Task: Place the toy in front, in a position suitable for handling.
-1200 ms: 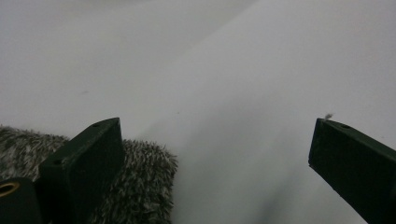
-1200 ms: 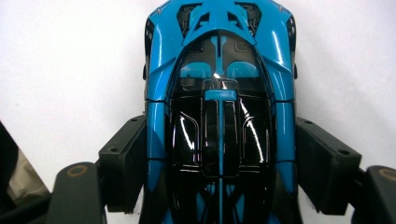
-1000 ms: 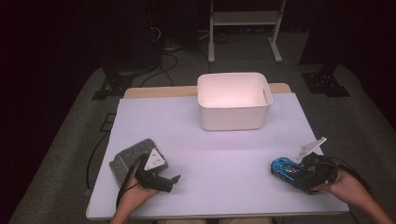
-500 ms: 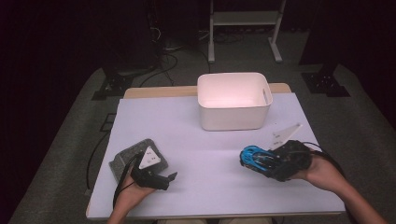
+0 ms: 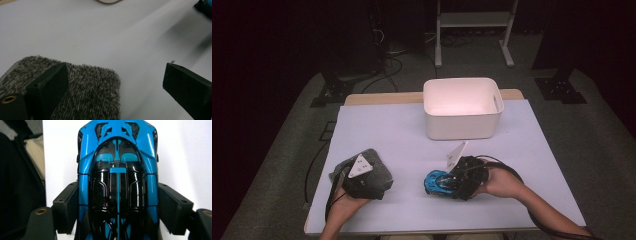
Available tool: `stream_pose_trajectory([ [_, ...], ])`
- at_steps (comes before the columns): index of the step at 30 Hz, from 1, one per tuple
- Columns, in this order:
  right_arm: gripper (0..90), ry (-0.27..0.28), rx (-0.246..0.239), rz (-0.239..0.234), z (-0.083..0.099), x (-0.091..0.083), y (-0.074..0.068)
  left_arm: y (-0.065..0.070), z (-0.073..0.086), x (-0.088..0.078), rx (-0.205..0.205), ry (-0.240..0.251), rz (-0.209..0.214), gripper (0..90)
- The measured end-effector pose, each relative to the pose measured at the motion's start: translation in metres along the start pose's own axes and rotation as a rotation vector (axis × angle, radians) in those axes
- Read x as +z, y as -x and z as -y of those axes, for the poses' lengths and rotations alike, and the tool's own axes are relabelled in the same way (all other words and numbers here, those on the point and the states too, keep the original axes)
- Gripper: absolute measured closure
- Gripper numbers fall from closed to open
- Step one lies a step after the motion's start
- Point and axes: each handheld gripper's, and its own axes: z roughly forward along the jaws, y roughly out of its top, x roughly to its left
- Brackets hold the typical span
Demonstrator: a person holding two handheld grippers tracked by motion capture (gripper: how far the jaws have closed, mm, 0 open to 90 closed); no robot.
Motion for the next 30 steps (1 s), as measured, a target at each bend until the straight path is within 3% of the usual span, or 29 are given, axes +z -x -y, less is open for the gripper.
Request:
stream_pose_trajectory([
  [2,25.2,-0.017,-0.012,-0.037,0.000,0.016,0.001,0.000,0.000,0.000,0.000,-0.007,0.001,8.5],
  [3,25.2,-0.017,-0.012,-0.037,0.000,0.016,0.001,0.000,0.000,0.000,-0.001,-0.013,0.007,8.5],
  [4,25.2,-0.042,-0.014,-0.053,0.004,0.031,0.002,-0.001,0.001,0.000,0.008,-0.026,0.013,12.7],
  [6,25.1,-0.076,-0.046,-0.050,0.009,0.044,0.001,-0.001,0.002,0.002,0.010,-0.036,0.015,12.7],
  [9,25.0,-0.066,-0.091,-0.038,0.013,0.045,0.000,0.000,0.003,0.005,0.009,-0.049,0.022,12.6],
  [11,25.0,-0.062,-0.096,-0.036,0.014,0.044,-0.001,0.000,0.003,0.005,0.011,-0.052,0.023,12.6],
  [16,24.4,-0.008,-0.076,-0.033,0.021,0.042,0.000,0.001,0.003,0.007,0.015,-0.066,0.021,12.7],
  [17,22.8,0.059,-0.075,-0.037,0.027,0.036,-0.001,0.001,0.003,0.008,0.017,-0.076,0.017,12.7],
  [22,20.3,0.189,0.014,0.012,0.052,0.012,-0.005,-0.002,0.004,0.006,0.009,-0.072,-0.011,14.3],
  [25,18.4,0.264,0.081,0.006,0.073,0.010,-0.006,-0.005,0.003,0.004,-0.013,-0.051,-0.021,19.1],
  [27,19.3,0.328,0.098,0.009,0.083,0.010,-0.008,-0.005,0.004,0.004,-0.003,-0.065,-0.025,23.0],
  [30,19.9,0.319,0.091,0.025,0.084,0.008,-0.008,-0.005,0.005,0.006,0.005,-0.087,-0.020,26.3],
])
